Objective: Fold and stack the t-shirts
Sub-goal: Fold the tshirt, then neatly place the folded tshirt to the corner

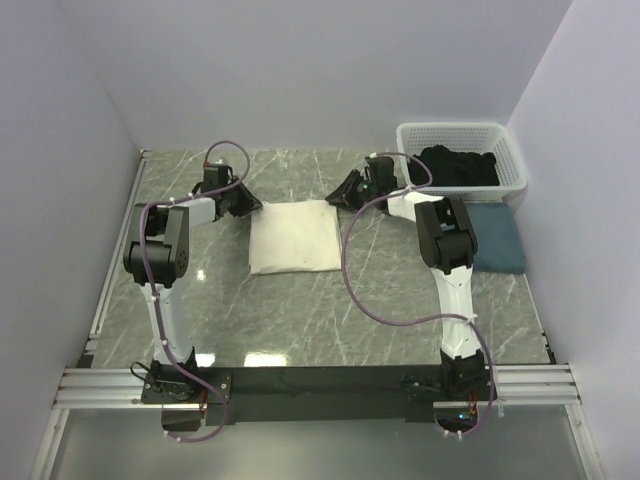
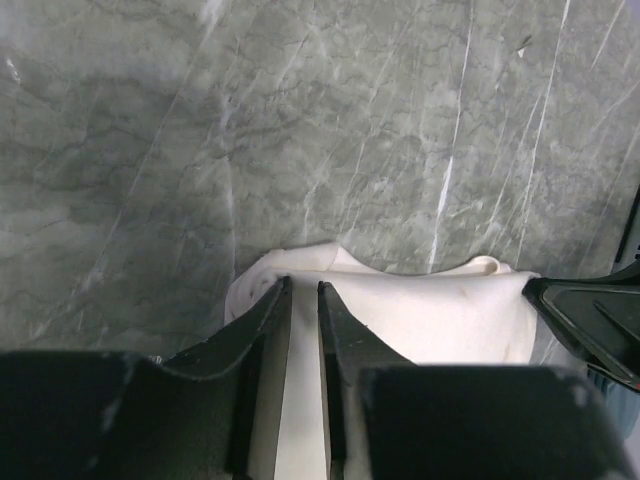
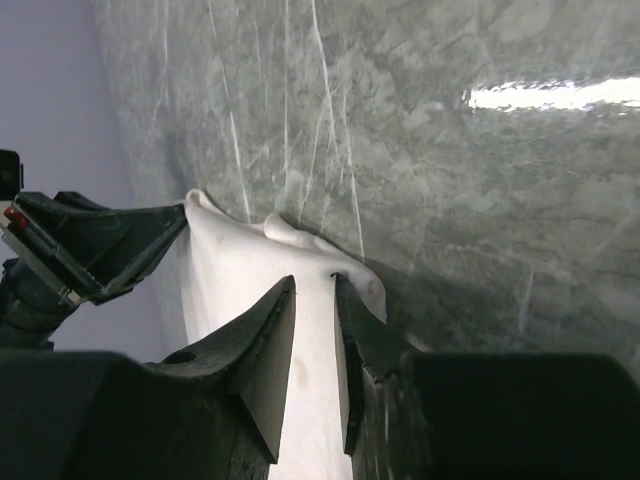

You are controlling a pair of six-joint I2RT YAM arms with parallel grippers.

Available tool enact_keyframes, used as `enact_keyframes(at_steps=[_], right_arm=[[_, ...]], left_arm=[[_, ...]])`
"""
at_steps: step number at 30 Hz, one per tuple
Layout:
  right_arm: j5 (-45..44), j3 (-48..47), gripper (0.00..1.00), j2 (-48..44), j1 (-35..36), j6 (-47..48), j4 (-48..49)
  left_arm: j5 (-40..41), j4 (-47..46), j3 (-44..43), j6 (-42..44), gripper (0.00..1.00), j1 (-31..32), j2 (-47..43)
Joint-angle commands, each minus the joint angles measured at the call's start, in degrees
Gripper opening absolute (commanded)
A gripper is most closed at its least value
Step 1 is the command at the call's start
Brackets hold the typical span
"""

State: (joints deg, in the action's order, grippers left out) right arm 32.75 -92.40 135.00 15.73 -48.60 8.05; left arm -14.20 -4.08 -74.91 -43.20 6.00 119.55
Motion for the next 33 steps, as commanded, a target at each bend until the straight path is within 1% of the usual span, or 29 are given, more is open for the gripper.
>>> enact_keyframes(at_steps=[1,3,6,7,8,9,10,11,12,13,14,15,16,18,19,21,22,26,29,33], right_arm=[[-5.50,1.78,0.30,-2.72,-0.52,0.87,-1.63],[-6.29,1.79,0.30,-4.21,-0.70,1.75,-2.25],[-7.70,0.65,0.30,-7.28,-0.61,5.17,-5.41],[-8.14,0.29,0.31,-8.16,-0.52,7.27,-7.59],[-8.67,0.20,0.35,-10.26,-0.35,8.33,-9.01],[-9.19,0.46,0.40,-11.33,-0.35,9.30,-9.89],[-9.55,1.25,0.44,-12.64,-0.17,10.88,-11.29],[-10.07,2.04,0.51,-15.27,0.09,11.68,-12.26],[-10.51,3.53,0.55,-16.51,0.36,12.55,-13.23],[-12.08,4.06,0.59,-17.65,0.62,14.30,-16.37],[-12.88,4.42,0.62,-18.97,0.80,15.10,-18.49],[-13.50,4.16,0.66,-19.24,1.32,16.94,-22.52],[-13.85,4.16,0.66,-19.51,1.67,17.74,-24.47],[-15.00,4.59,0.69,-20.12,2.20,19.15,-27.55],[-15.17,4.77,0.69,-20.30,3.07,20.29,-29.65],[-15.87,5.65,0.69,-20.74,3.69,20.74,-31.16],[-15.96,5.83,0.69,-20.74,4.31,20.65,-32.39],[-18.33,6.09,0.68,-19.78,5.63,20.04,-33.89],[-17.81,5.91,0.68,-18.37,6.77,18.98,-33.63],[-17.38,5.83,0.67,-17.23,8.44,18.10,-32.23]], left_arm=[[-0.21,-0.93,1.08,-0.65,0.23,-1.42,0.25],[-0.39,-0.93,1.79,-0.83,0.24,-1.61,-1.06],[0.39,0.91,1.27,0.22,0.29,-1.69,-4.75],[1.18,2.39,1.00,0.57,0.33,-1.69,-7.28],[1.88,3.02,1.00,1.27,0.36,-1.69,-8.70],[3.11,3.80,1.00,1.62,0.39,-1.69,-10.02],[4.17,6.07,0.91,2.41,0.46,-1.61,-12.82],[5.13,7.49,0.91,2.77,0.51,-1.61,-14.15],[7.32,8.72,0.91,3.21,0.57,-1.61,-15.56],[8.21,11.26,1.26,4.08,0.66,-1.61,-18.10],[9.18,12.15,1.70,4.52,0.70,-1.61,-19.60],[11.10,12.95,3.09,4.79,0.78,-1.69,-20.92],[12.08,13.74,3.89,5.14,0.82,-1.61,-23.72],[13.75,16.02,5.56,6.55,0.89,-1.61,-26.54],[14.28,16.81,6.87,7.07,0.97,-1.61,-29.08],[17.26,19.97,7.85,8.74,0.99,-1.61,-31.29],[19.80,21.20,8.46,9.62,1.00,-1.61,-33.31],[24.38,24.73,11.45,11.91,0.99,-1.61,-38.24],[25.36,25.00,14.70,12.44,0.99,-1.61,-40.88],[24.57,22.19,19.88,12.17,0.99,-1.61,-42.46]])
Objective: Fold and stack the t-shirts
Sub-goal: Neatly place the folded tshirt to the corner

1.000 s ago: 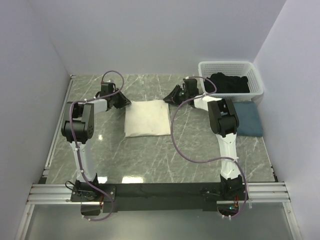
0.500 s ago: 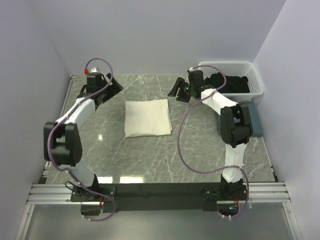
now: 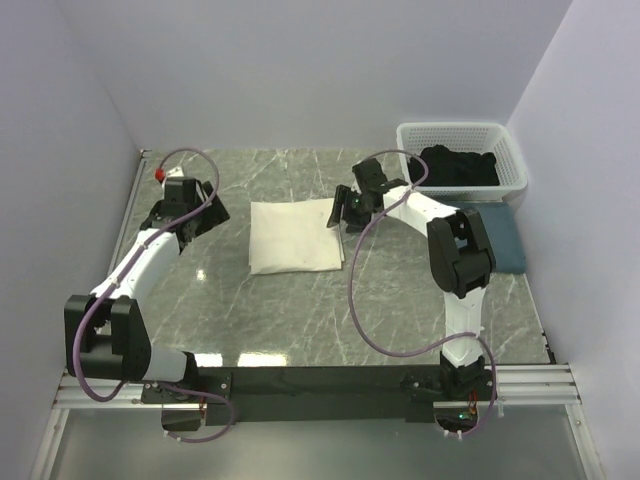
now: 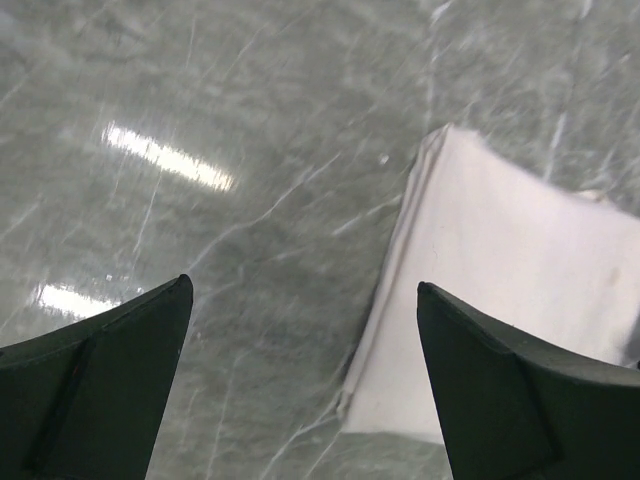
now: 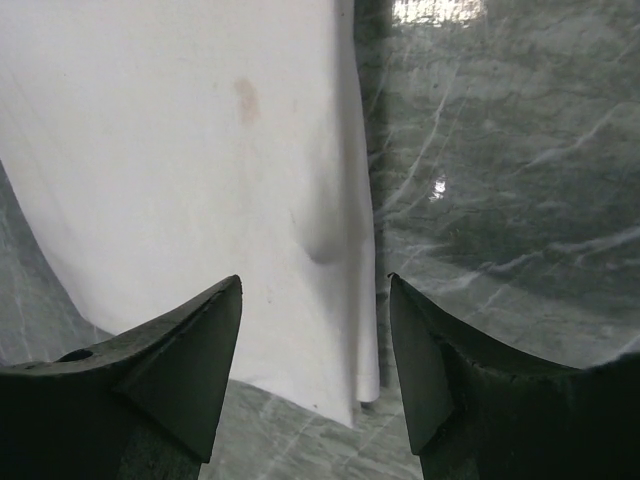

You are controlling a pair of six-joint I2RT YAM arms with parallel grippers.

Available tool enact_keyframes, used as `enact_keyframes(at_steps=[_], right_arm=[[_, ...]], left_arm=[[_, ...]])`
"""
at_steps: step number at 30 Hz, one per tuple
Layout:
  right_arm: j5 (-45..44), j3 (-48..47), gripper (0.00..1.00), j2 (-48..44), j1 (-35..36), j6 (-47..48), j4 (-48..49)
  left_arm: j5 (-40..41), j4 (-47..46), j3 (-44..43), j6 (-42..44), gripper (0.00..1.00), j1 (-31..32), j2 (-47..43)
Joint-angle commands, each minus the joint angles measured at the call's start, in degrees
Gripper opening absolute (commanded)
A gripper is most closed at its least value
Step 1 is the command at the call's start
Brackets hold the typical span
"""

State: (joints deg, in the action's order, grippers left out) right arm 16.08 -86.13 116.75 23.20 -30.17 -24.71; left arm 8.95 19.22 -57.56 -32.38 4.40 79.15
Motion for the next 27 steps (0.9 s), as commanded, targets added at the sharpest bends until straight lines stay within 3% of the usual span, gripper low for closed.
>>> enact_keyframes(at_steps=[1,11,18,21,27], right_arm=[[-0.69,-0.36,0.67,1.81,1.23,-0.59,0.63],[-4.12,-3.87,0.67,6.38,4.83,-1.20,-2.71],[-7.37,-7.21,0.59,9.72,6.77,-0.59,-7.88],[-9.74,-7.56,0.49,10.25,6.86,0.02,-9.12],[-10.71,-8.18,0.19,11.31,6.77,1.87,-10.71]], left_arm=[[0.90,-1.73,3.15,1.36,1.00,-0.01,-2.16],[-0.34,-2.61,2.63,1.44,0.99,-0.01,-0.58],[-0.95,-2.61,2.01,1.44,0.98,-0.01,-0.14],[-1.04,-2.52,1.93,1.44,0.97,-0.01,-0.05],[-1.57,-2.44,2.10,1.44,0.97,-0.01,-0.23]])
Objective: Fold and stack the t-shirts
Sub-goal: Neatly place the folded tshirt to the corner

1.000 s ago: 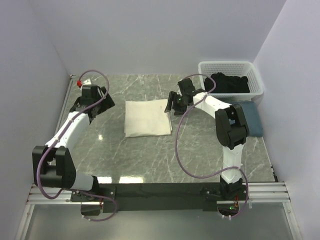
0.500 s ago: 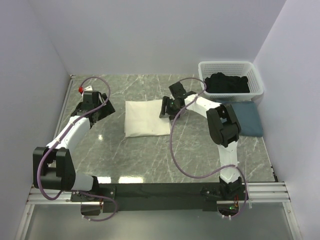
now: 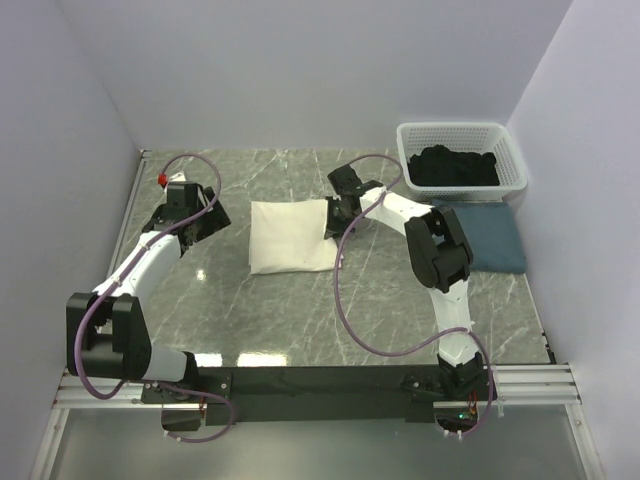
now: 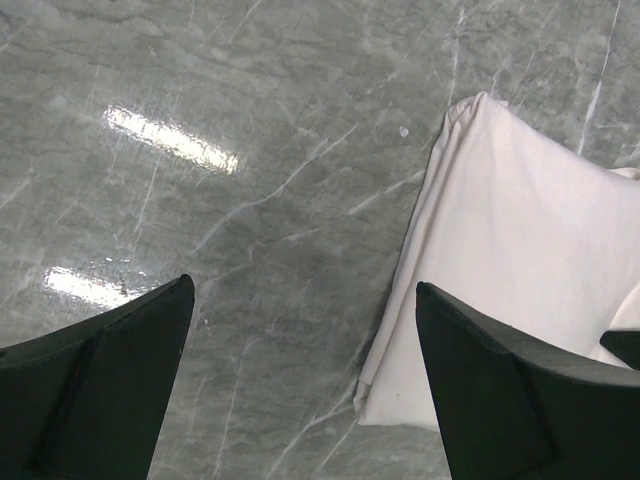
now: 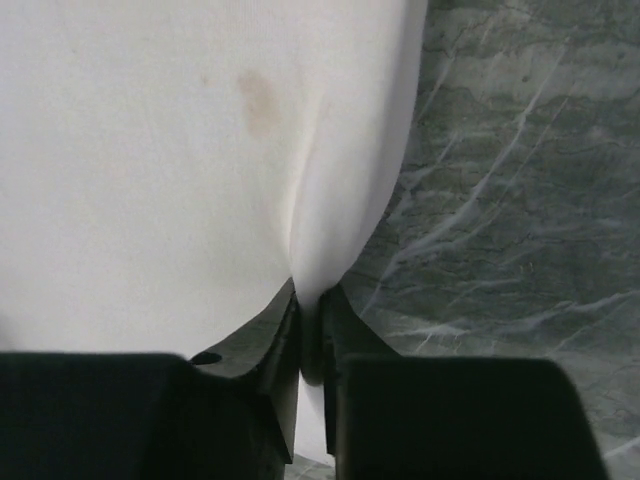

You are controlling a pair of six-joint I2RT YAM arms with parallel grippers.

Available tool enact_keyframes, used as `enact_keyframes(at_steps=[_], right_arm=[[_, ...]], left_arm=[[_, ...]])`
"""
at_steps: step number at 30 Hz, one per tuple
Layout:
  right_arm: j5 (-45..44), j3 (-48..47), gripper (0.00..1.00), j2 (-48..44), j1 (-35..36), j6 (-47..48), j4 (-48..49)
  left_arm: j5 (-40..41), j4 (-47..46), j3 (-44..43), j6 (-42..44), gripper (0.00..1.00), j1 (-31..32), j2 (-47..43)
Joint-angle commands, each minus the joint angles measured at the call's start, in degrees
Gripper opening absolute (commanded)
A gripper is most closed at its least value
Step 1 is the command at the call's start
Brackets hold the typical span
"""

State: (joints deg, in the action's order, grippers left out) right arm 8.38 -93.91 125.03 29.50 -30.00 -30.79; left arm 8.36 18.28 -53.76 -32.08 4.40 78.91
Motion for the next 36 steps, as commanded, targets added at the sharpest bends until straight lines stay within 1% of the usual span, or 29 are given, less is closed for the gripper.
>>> enact_keyframes(at_steps=[1,3,4,8,9,10,12,13,14,15,17,18,20,21,22,25,26,27,29,31,32,36], right_arm=[[-3.11,-0.49,0.11,2.85,0.47,1.96,-4.81],[-3.72,-0.57,0.06,2.50,0.56,2.49,-5.16],[-3.64,-0.84,0.01,2.41,0.39,2.58,-5.34],[-1.88,-1.19,0.04,1.62,0.30,2.67,-5.60],[-1.36,-1.28,0.07,0.92,0.21,2.49,-5.43],[-0.31,-1.19,0.19,0.48,0.12,2.14,-5.43],[0.67,-0.75,0.34,-1.53,-0.49,1.17,-4.38],[1.19,0.12,0.44,-2.42,-0.84,0.82,-4.02],[1.55,0.56,0.47,-3.21,-1.37,0.47,-3.50],[1.55,1.18,0.52,-4.87,-1.81,0.29,-3.40],[1.64,3.46,0.57,-6.64,-3.74,0.03,-2.97],[1.81,4.51,0.61,-8.30,-4.61,0.03,-2.53],[2.34,7.94,0.64,-10.06,-6.90,0.12,-2.26],[2.51,9.34,0.66,-11.99,-7.60,0.12,-1.74],[2.69,12.23,0.68,-13.14,-8.22,-0.06,-1.39],[2.69,18.64,0.72,-17.53,-11.03,-0.85,0.37],[2.69,20.15,0.73,-18.59,-12.43,-1.63,0.90],[2.87,22.87,0.76,-20.34,-13.23,-2.16,1.08],[3.74,25.69,0.76,-21.84,-15.85,-3.39,1.78],[5.75,29.12,0.76,-23.51,-17.45,-4.01,2.39],[6.12,30.18,0.76,-24.04,-18.41,-4.01,2.83],[7.00,34.04,0.76,-26.50,-21.23,-3.75,3.71]], left_arm=[[-1.06,-1.41,-1.70,1.14,0.97,-0.01,0.10],[-1.24,-1.41,-1.70,1.22,0.97,-0.01,0.01],[-1.50,-1.41,-1.70,1.23,0.97,-0.01,0.01],[-4.22,-3.07,-1.18,2.54,0.97,0.08,-0.51],[-5.27,-3.51,-1.00,3.59,0.97,0.60,-0.60],[-5.55,-3.78,-0.82,4.21,0.97,1.04,-0.69],[-5.37,-4.66,-0.65,6.22,0.97,3.49,-0.78],[-4.41,-4.92,-0.56,6.84,0.97,4.81,-0.87],[-3.80,-5.27,-0.39,8.50,0.97,6.13,-1.04],[-3.01,-5.45,-0.47,9.39,0.96,9.36,-1.13],[-1.16,-5.54,-0.56,11.32,0.95,12.89,-1.22],[-0.28,-5.54,-0.73,13.25,0.95,16.91,-1.22],[2.09,-5.63,-1.52,15.54,0.95,21.06,-0.87],[2.88,-5.45,-2.05,17.64,0.95,25.17,-0.35],[3.76,-5.02,-2.66,18.53,0.94,27.04,0.27],[6.92,-4.05,-6.09,21.52,0.92,34.25,4.57],[9.54,-4.05,-7.75,22.92,0.93,36.09,7.19],[10.79,-4.05,-8.64,23.80,0.93,39.51,8.61],[13.07,-4.48,-11.19,26.08,0.95,44.08,12.73],[15.36,-5.18,-13.38,27.67,0.95,46.47,15.38],[15.72,-5.19,-14.09,29.07,0.93,48.40,17.92],[17.13,-5.54,-17.60,31.46,0.89,51.92,23.91]])
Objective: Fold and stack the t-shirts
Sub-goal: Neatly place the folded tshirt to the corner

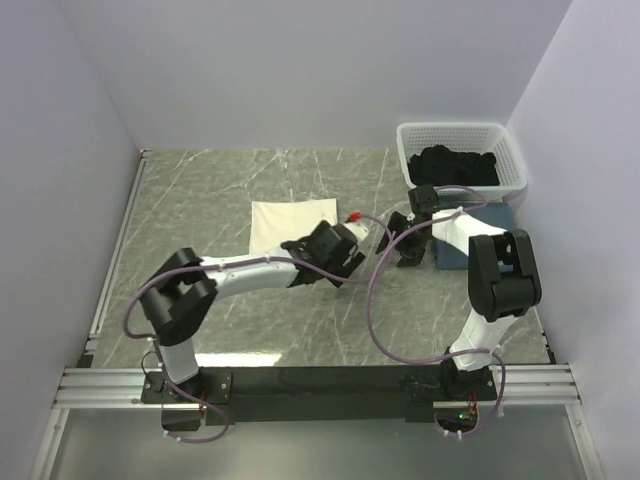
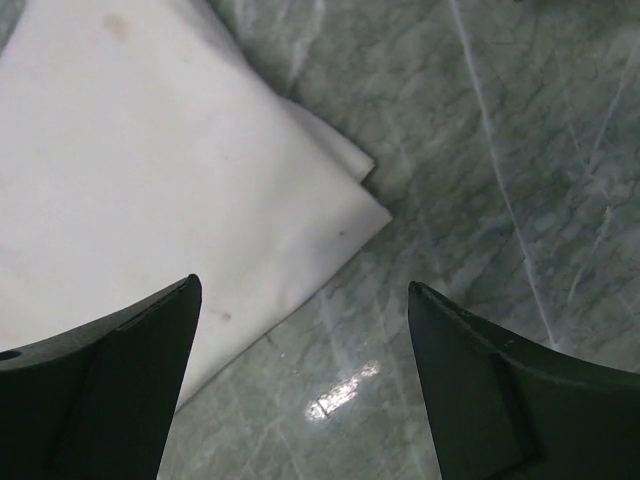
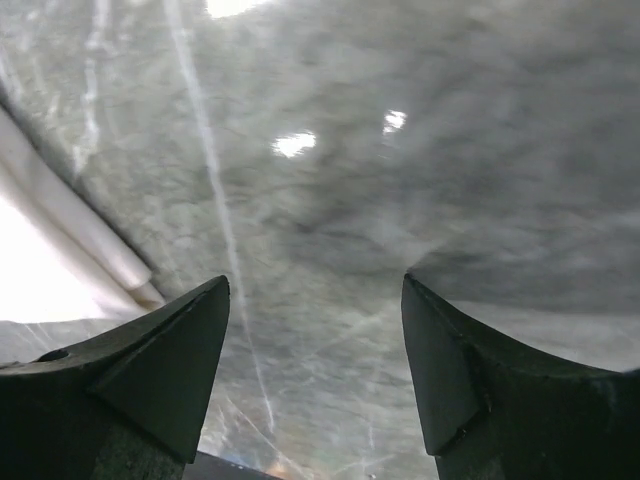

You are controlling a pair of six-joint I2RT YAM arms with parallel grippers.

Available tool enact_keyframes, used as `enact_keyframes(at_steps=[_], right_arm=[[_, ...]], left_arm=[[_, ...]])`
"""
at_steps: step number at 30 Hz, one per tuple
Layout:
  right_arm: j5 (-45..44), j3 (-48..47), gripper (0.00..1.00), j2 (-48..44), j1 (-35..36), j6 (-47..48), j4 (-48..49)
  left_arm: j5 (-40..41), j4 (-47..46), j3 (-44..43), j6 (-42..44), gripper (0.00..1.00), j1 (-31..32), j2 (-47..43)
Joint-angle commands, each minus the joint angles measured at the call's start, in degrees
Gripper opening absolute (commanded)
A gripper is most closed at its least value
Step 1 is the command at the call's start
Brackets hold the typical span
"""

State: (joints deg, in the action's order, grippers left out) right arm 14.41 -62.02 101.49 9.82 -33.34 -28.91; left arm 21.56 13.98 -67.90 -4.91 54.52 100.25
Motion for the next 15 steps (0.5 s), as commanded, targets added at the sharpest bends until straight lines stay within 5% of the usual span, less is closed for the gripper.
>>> enact_keyframes(at_steps=[1,9,15], right_arm=[[1.14,2.51,0.76,-3.23,-1.82,-0.32,2.01],[3.51,4.19,0.76,-4.20,-3.76,-0.06,2.98],[5.18,3.40,0.76,-3.67,-4.29,-0.14,3.33]], left_arm=[[3.84,-1.32,-4.69,5.60,0.89,2.08,3.63],[3.05,-2.29,-7.60,8.42,0.84,2.52,11.19],[2.35,-3.25,-7.51,8.95,0.71,2.52,14.71]])
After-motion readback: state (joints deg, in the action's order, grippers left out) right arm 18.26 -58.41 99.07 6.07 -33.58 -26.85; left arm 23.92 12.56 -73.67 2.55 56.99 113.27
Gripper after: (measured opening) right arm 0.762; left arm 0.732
